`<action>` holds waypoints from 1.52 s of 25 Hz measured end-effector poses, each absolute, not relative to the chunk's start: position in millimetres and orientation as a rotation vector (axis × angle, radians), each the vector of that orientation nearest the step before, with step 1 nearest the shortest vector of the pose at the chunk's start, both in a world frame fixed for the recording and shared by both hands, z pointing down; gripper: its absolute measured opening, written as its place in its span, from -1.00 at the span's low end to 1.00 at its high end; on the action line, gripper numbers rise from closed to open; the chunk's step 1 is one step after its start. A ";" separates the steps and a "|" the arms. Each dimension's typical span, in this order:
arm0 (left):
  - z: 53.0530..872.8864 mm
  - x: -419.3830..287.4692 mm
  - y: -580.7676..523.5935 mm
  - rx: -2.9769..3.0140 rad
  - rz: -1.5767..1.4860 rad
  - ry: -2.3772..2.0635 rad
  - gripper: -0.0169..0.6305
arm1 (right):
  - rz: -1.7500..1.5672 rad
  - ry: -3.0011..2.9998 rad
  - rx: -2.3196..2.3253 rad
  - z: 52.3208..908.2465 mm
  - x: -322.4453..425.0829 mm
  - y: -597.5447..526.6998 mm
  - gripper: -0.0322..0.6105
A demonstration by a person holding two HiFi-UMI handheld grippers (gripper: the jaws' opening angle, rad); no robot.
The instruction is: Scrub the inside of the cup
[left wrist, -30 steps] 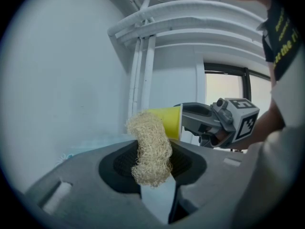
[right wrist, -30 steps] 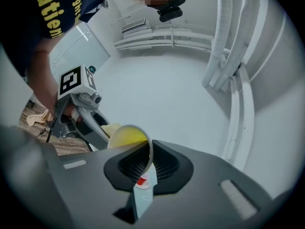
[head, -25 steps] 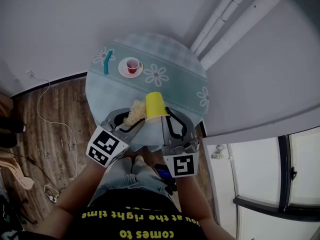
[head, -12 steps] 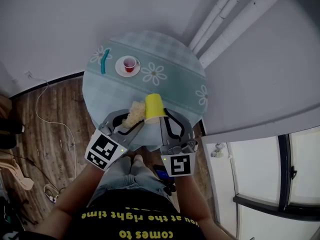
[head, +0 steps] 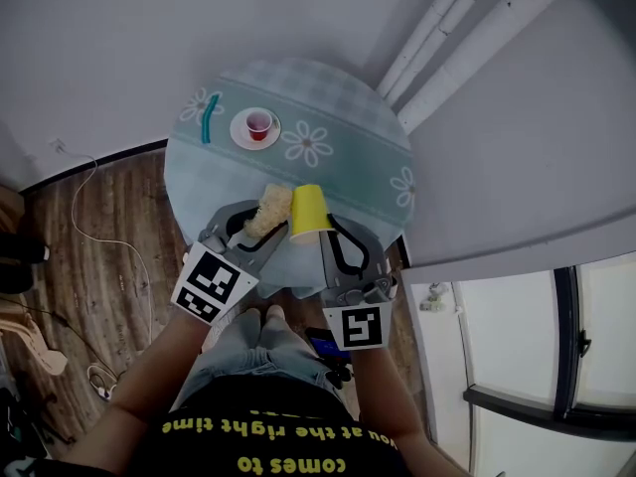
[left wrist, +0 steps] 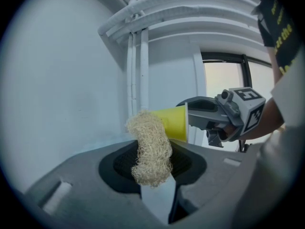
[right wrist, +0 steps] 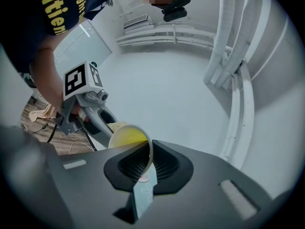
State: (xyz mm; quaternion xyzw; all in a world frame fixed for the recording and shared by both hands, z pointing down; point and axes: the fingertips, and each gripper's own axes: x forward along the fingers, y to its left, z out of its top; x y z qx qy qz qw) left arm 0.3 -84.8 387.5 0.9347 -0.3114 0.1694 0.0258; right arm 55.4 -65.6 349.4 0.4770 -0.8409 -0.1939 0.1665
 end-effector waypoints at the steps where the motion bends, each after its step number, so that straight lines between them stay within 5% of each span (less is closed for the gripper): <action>1: 385.9 -0.6 -87.7 2.888 0.518 -0.973 -0.49 | -0.554 -2.393 1.353 349.6 54.7 -64.8 -0.83; 38: 370.2 7.5 -73.4 3.044 0.727 -0.927 -0.49 | -0.690 -2.360 1.270 343.5 53.0 -60.9 -0.83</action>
